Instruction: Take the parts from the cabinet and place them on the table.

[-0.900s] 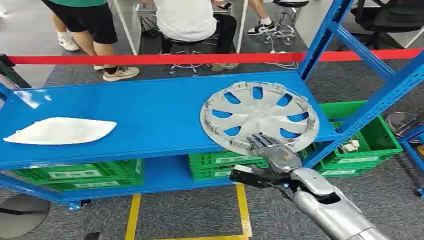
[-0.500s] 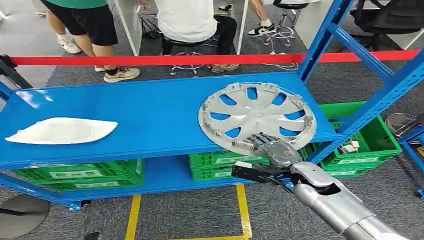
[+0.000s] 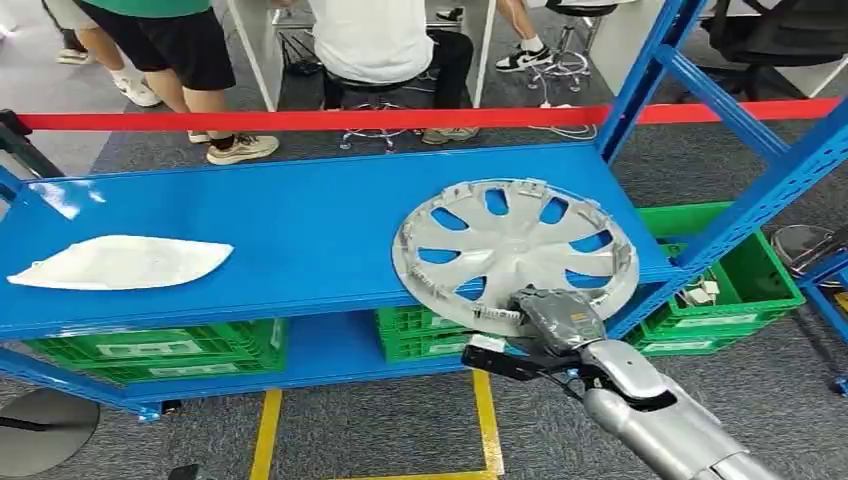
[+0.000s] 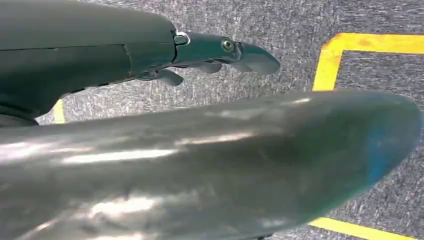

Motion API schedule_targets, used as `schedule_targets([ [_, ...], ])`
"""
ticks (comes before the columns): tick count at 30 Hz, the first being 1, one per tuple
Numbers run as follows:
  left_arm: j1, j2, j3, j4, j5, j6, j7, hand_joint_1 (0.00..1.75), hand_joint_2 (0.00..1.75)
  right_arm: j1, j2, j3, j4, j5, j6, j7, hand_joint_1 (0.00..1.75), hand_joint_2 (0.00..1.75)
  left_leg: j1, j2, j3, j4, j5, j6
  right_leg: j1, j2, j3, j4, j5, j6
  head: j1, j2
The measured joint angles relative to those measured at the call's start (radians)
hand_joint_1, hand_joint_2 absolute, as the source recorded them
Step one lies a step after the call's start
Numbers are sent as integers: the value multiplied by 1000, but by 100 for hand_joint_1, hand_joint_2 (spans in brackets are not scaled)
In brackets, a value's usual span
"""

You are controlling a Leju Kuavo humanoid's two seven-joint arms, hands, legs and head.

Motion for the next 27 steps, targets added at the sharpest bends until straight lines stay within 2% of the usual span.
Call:
schedule_targets([
  [4, -1, -10, 0, 0, -21, 10, -11, 0, 0, 60, -5, -46, -62, -33, -79, -64, 175, 175, 0, 0, 1, 0, -1, -1, 0, 0, -10, 0, -1, -1, 0, 0],
  [8, -2, -26, 0, 0, -36, 29, -26, 0, 0, 150, -22, -127, -152, -101, -126, -180, 175, 175, 0, 0, 0, 0, -2, -1, 0, 1, -4, 0, -1, -1, 0, 0],
  [12, -6, -34, 0, 0, -37, 30, -29, 0, 0, 201, -27, -176, -195, -107, -128, -195, 175, 175, 0, 0, 0, 0, -2, -1, 0, 1, 0, 0, -1, -1, 0, 0],
  [16, -8, -34, 0, 0, -37, 27, -42, 0, 0, 207, -31, -198, -204, -117, -78, -200, 175, 175, 0, 1, 0, 0, -2, -1, 0, 1, 0, 0, -1, -1, 0, 0],
  [21, -6, -31, 1, 0, -19, 28, -49, 0, 0, 209, -21, -239, -217, -295, -8, -306, 175, 175, 1, 1, 0, 0, -2, -1, 1, 2, 1, 0, -1, -1, 1, 0],
  [27, 0, -14, 14, 0, -6, 10, -54, 0, 0, 207, 48, -240, -262, -398, 24, -329, 175, 175, 2, 2, 1, 0, -2, -2, 2, 3, 0, 0, -1, -1, 0, 0],
])
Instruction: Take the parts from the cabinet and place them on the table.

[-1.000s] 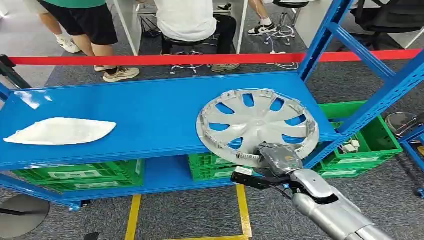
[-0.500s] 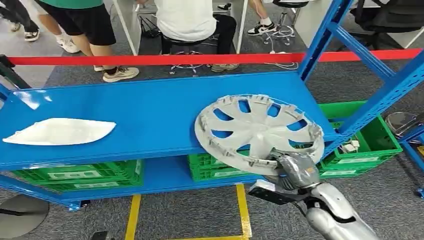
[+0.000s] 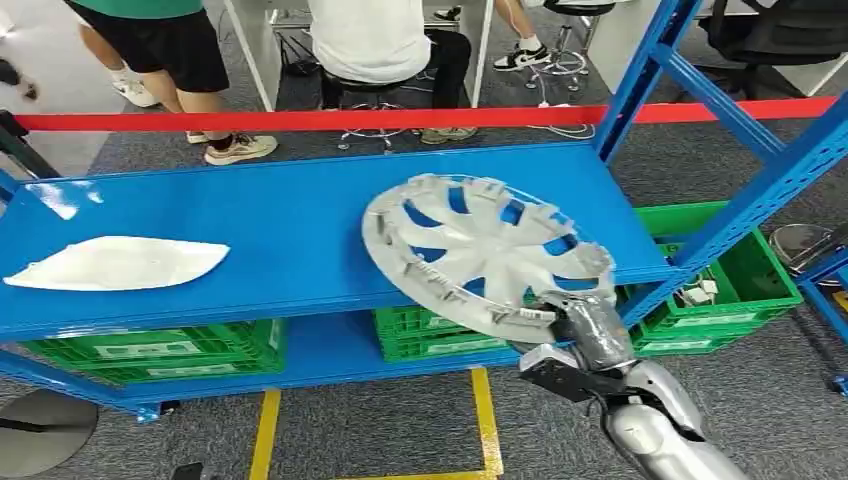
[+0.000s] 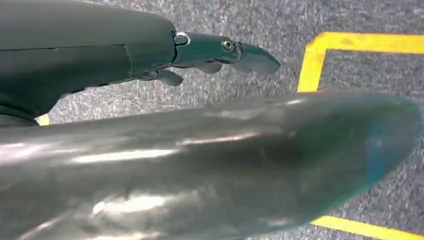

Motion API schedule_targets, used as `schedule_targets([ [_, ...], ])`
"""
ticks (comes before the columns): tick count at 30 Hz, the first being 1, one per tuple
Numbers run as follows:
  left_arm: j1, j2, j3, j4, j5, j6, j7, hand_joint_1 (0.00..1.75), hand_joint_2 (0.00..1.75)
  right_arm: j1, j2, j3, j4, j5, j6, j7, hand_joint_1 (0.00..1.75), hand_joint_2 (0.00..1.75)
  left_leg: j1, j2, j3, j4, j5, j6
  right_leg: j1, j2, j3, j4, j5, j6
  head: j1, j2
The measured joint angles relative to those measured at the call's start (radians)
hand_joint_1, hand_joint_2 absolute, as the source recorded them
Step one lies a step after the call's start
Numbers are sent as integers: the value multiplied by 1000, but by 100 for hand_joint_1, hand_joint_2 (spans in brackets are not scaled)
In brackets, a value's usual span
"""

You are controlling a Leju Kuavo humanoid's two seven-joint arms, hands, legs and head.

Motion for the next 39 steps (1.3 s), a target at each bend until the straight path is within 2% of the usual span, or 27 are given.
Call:
schedule_targets([
  [2, 2, 2, 2, 0, 0, -2, 0, 0, 0, 0, 9, 2, -13, -18, 2, -1, 175, 175, 0, 0, 0, 0, 0, 0, 0, -1, 0, 0, 0, 0, 0, 0],
  [3, 2, 3, 2, 0, 0, -2, 0, 0, 175, 0, 10, 2, -19, -34, 2, -3, 175, 175, 0, -1, 0, 0, 0, 0, 0, -1, 0, 0, 0, 0, 0, 0],
  [6, 2, 5, 2, 0, -9, -5, -14, 0, 175, 13, 10, -10, -53, -131, 18, -24, 175, 175, 0, -1, 0, 0, 0, -1, 0, -1, -3, 0, -1, -1, 0, 0],
  [11, 0, 6, 2, 0, -27, -13, -97, 0, 175, 45, 10, -72, -150, -403, 145, -69, 175, 175, -1, 0, 0, 0, -1, -1, -1, 0, 0, 0, 0, 0, 0, 0],
  [15, 0, 4, -9, 0, -48, 33, -247, 0, 175, 66, 15, -134, -220, -591, 240, -85, 175, 175, -1, 0, 0, 0, -1, -1, -1, -1, 0, 0, 0, 0, 0, 0],
  [16, 0, 4, -10, 0, -48, 32, -263, 0, 175, 71, 16, -150, -238, -624, 256, -85, 175, 175, -1, 0, 0, 0, -1, -1, -1, -1, 0, 0, 0, 0, 0, 0],
  [20, 2, 3, -11, 0, -36, 4, -244, 0, 175, 86, 18, -207, -289, -711, 302, -90, 175, 175, -1, 0, -1, 0, -1, -1, 0, -1, -1, 0, 0, 0, 0, 0],
  [27, 3, 3, -11, 0, -36, -12, -242, 0, 175, 85, 33, -277, -352, -772, 325, -107, 175, 175, -1, 0, -1, -1, -1, -1, -1, -1, 0, 0, -1, 0, 0, 0],
  [39, 3, 5, -11, 0, -34, -13, -243, 0, 175, 92, 48, -307, -384, -789, 331, -114, 175, 175, -1, 0, -1, -1, -1, -1, -1, -1, -1, 0, -1, 0, 0, 0],
])
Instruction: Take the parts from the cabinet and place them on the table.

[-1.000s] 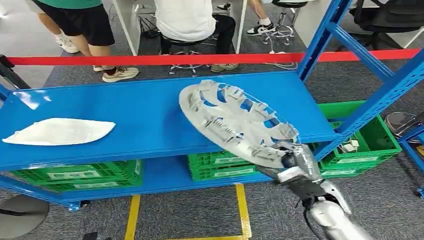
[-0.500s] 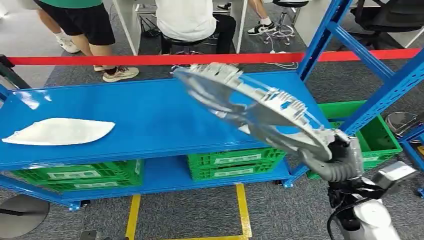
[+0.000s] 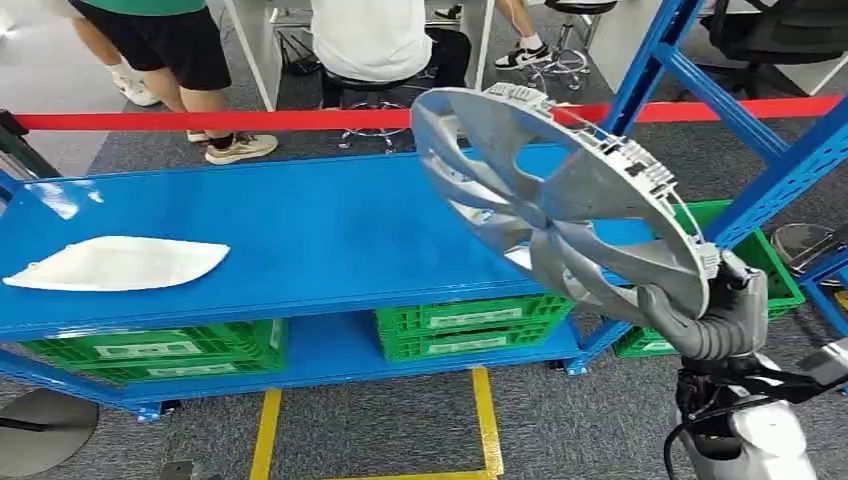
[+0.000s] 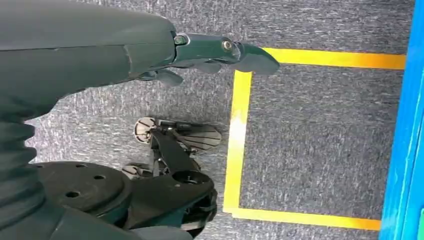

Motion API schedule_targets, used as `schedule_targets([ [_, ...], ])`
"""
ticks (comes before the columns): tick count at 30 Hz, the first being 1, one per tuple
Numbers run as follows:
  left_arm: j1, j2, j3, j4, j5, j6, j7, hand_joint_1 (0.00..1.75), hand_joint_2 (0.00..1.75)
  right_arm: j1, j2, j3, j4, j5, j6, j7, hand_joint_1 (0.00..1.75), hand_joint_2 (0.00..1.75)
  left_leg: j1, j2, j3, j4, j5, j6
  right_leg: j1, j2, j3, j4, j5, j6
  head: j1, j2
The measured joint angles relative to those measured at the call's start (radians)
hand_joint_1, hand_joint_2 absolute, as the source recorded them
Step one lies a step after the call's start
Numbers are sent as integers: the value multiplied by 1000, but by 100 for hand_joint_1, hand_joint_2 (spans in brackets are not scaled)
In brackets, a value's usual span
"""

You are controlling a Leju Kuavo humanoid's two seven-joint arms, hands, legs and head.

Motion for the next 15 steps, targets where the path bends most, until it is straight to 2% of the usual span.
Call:
schedule_targets([
  [8, 0, 2, 0, 0, 1, 0, -1, 0, 175, 6, 2, -4, -6, -6, 10, 0, 175, 175, 0, 0, 0, 0, 0, 0, 0, 0, 0, 0, 0, 0, 0, 0],
  [15, 0, 6, 0, 0, -2, -12, 14, 0, 175, 9, 2, -17, -6, -48, 69, 0, 175, 175, 0, 0, 0, 0, 0, 0, 0, 0, 0, 0, 0, 0, 0, 0],
])
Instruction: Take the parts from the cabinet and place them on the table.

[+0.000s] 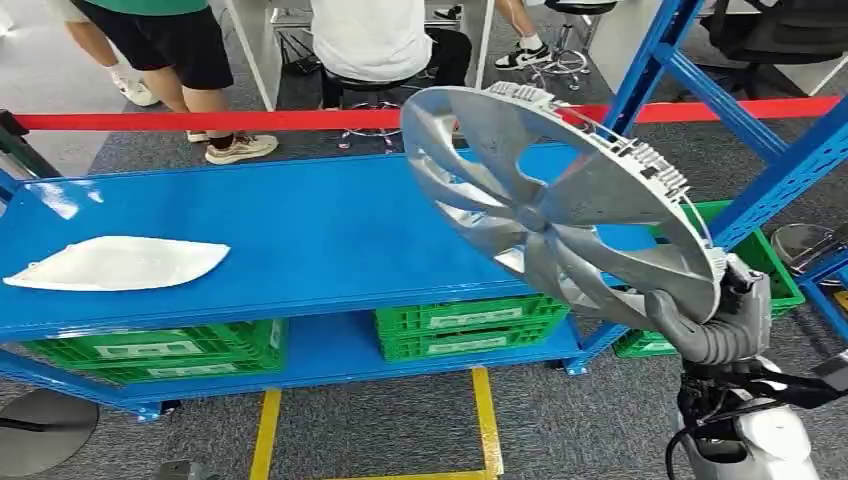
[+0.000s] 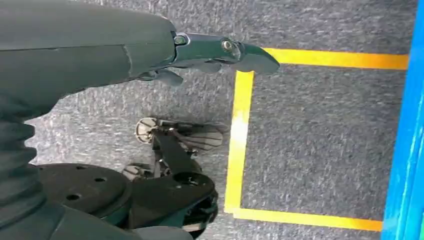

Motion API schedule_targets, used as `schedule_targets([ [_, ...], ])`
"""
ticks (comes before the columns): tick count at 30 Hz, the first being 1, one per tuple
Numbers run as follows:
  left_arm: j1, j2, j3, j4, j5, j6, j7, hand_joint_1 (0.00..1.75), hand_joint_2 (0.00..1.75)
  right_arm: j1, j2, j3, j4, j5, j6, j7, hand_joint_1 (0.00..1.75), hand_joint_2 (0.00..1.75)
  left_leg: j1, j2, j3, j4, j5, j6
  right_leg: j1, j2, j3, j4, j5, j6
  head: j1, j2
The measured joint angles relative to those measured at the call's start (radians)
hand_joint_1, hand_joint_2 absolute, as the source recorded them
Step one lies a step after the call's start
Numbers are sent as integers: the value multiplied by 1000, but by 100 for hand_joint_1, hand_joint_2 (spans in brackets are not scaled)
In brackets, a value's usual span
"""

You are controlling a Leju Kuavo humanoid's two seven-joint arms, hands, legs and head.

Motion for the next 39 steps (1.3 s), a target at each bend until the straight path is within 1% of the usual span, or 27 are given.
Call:
schedule_targets([
  [6, -1, 4, 0, 0, -3, -2, 16, 0, 175, -4, 0, -9, 3, 5, 18, 6, 175, 175, -2, 0, 0, 0, -1, 1, -2, 0, 0, 0, 0, 0, 0, 0],
  [10, -1, 6, 0, 0, -6, -2, 21, 0, 175, -5, 0, -9, 3, 13, 24, 6, 175, 175, -6, 0, 0, 1, -3, 4, -6, 0, 0, -1, 0, 2, 0, 0],
  [12, -2, 6, 0, 0, -9, -2, 21, 0, 175, -5, 0, -9, 3, 18, 26, 6, 175, 175, -9, 0, 0, 1, -4, 7, -10, 0, 0, -1, -1, 5, 0, 0],
  [15, -3, 10, 0, 0, -9, -2, 21, 0, 175, -13, 0, -9, 7, 24, 26, 11, 175, 175, -16, 0, 0, 2, -6, 14, -16, 0, 1, -3, 0, 12, 0, 0],
  [16, -4, 12, 0, 0, -9, -2, 21, 0, 175, -18, 0, -9, 10, 27, 25, 13, 175, 175, -17, 0, 0, 2, -1, 18, -17, 0, 2, -5, 5, 18, 0, 0],
  [17, -5, 12, 0, 0, -9, -2, 21, 0, 175, -22, 0, -9, 11, 29, 25, 14, 175, 175, -13, 1, 1, -8, 4, 24, -15, 1, 2, -6, 6, 21, -1, 0],
  [18, -6, 12, 0, 0, -9, -2, 21, 0, 175, -22, 0, -10, 11, 31, 24, 15, 175, 175, -5, 3, 6, -18, 10, 29, -15, 1, -9, 3, -10, 21, 0, 0],
  [19, -8, 14, 0, 0, -9, -2, 21, 0, 175, -24, 0, -10, 13, 32, 24, 15, 175, 175, -4, 3, 6, -20, 12, 32, -13, 0, -24, 45, -44, 22, 5, 0],
  [21, -8, 14, 0, 0, -9, -2, 21, 0, 175, -28, 0, -9, 19, 31, 24, 15, 175, 175, -3, 3, 5, -20, 12, 32, -16, -1, -92, 209, -122, 29, 5, 0],
  [22, -8, 14, 0, 0, -9, -2, 21, 0, 175, -27, 0, -9, 21, 31, 24, 15, 175, 175, -3, 3, 4, -20, 12, 32, -17, -1, -123, 277, -144, 32, 5, 0],
  [23, -8, 14, 0, 0, -9, -2, 21, 0, 175, -27, 0, -9, 25, 32, 25, 16, 175, 175, -3, 3, 4, -20, 13, 30, -17, -1, -137, 307, -145, 34, 6, 0],
  [24, -8, 14, 0, 0, -9, -2, 21, 0, 175, -26, 0, -9, 29, 32, 25, 16, 175, 175, -1, 3, 4, -19, 14, 29, -19, -1, -131, 292, -122, 35, 5, 0],
  [25, -8, 13, 0, 0, -9, -2, 21, 0, 175, -27, 0, -9, 31, 32, 25, 16, 175, 175, 2, 2, 4, -19, 16, 25, -22, -1, -100, 227, -74, 37, 5, 0],
  [26, -8, 13, 0, 0, -9, -3, 22, 0, 175, -28, 0, -9, 32, 32, 25, 16, 175, 175, 7, 1, 4, -17, 16, 20, -26, -2, -52, 130, -24, 40, 5, 0],
  [27, -8, 13, 0, 0, -9, -3, 23, 0, 175, -30, 0, -9, 32, 32, 25, 16, 175, 175, 9, 0, 4, -14, 16, 11, -31, -3, -4, 33, 5, 48, 6, 0],
  [28, -8, 19, 0, 0, -8, -3, 24, 0, 175, -34, 0, -9, 35, 32, 25, 16, 175, 175, 5, -2, -1, -14, 19, 1, -22, 2, 22, 11, -18, 53, 10, 0],
  [29, -9, 16, 0, 0, -8, -3, 24, 0, 175, -36, 0, -9, 35, 32, 26, 16, 175, 175, 3, -2, -4, -13, 23, -5, -22, 9, 13, 16, -3, 33, 9, 0],
  [30, -7, 17, 0, 0, -8, -3, 24, 0, 175, -36, 0, -9, 37, 31, 26, 16, 175, 175, 2, -4, -6, -10, 31, -12, -23, 6, 5, 16, -4, 29, 10, 0],
  [31, -7, 17, 0, 0, -8, -3, 24, 0, 175, -35, 0, -9, 39, 32, 26, 16, 175, 175, 3, -5, -8, -12, 38, -17, -20, 7, -2, 23, -1, 23, 7, 0],
  [32, -6, 17, 0, 0, -8, -3, 24, 0, 175, -36, 0, -9, 40, 32, 25, 16, 175, 175, 4, -5, -12, -13, 42, -23, -20, 6, -10, 25, 4, 14, 10, 0],
  [33, -6, 18, 0, 0, -8, -3, 24, 0, 175, -38, 0, -10, 42, 32, 25, 16, 175, 175, 7, -2, -21, -7, 30, -27, -24, 5, -18, 21, 12, 0, 8, 0],
  [34, -6, 18, 0, 0, -8, -3, 24, 0, 175, -38, 0, -10, 42, 32, 25, 16, 175, 175, 6, 0, -34, 21, -9, -30, -23, 4, -27, 21, 19, -12, 4, 0],
  [35, -7, 18, 0, 0, -8, -3, 24, 0, 175, -40, 0, -10, 42, 32, 25, 16, 175, 175, 5, 0, -60, 91, -64, -32, -22, 4, -39, 21, 27, -22, 3, 0],
  [36, -7, 17, 0, 0, -8, -3, 24, 0, 175, -40, 0, -10, 42, 32, 25, 16, 175, 175, 5, 0, -90, 178, -114, -35, -20, 2, -50, 21, 34, -27, 0, 0],
  [37, -7, 17, 0, 0, -8, -3, 24, 0, 175, -40, 0, -10, 43, 32, 25, 16, 175, 175, 5, 0, -114, 254, -149, -35, -17, 1, -59, 21, 42, -30, 2, 0],
  [38, -7, 16, 0, 0, -8, -3, 24, 0, 175, -40, 0, -10, 45, 32, 26, 16, 175, 175, 5, 0, -125, 304, -169, -33, -14, -1, -70, 21, 50, -32, 1, 0],
  [39, -7, 16, 0, 0, -8, -3, 24, 0, 175, -39, 0, -10, 46, 32, 28, 16, 175, 175, 4, 0, -116, 310, -162, -30, -12, -1, -81, 21, 57, -32, 1, 0],
])
